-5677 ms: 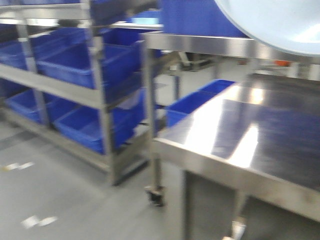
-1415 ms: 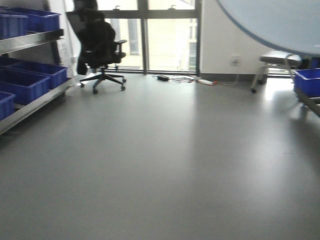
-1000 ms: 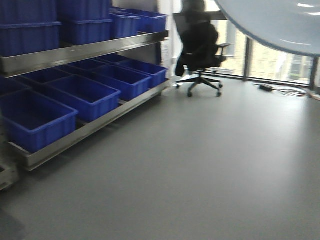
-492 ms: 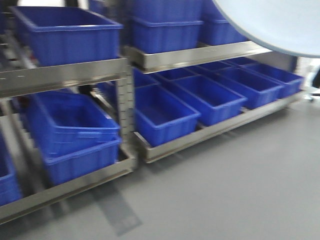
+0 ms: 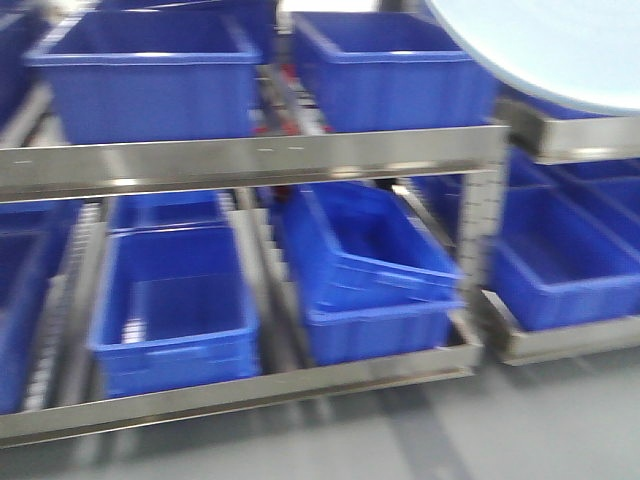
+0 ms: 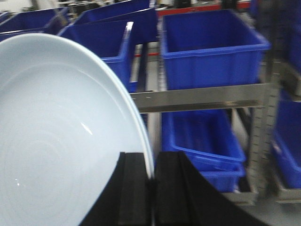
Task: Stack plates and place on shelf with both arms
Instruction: 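Drive the base to the shelf of blue bins holding the plates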
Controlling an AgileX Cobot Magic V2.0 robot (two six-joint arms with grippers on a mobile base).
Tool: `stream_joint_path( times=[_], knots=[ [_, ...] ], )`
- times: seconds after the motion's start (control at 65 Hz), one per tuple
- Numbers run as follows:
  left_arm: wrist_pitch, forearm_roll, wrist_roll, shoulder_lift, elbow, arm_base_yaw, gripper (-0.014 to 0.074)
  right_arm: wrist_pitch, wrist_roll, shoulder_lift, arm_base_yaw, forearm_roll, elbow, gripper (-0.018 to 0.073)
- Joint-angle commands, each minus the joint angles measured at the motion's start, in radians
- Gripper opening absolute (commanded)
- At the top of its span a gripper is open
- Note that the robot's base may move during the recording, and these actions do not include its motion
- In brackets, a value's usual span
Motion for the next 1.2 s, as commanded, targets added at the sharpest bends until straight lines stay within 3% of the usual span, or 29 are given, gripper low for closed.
stream_joint_path(
  times=[0.0, 1.185],
  knots=[
    [-0.089, -0.003, -0.011, 0.006, -0.029, 0.001, 0.0082, -0.099, -0.002, -0.002, -0.005, -0.002, -0.03, 0.0048],
    [-0.089, -0.003, -0.011, 0.006, -0.029, 0.001, 0.0082, -0.099, -0.002, -0.002, -0.005, -0.002, -0.03, 0.0048]
  ],
)
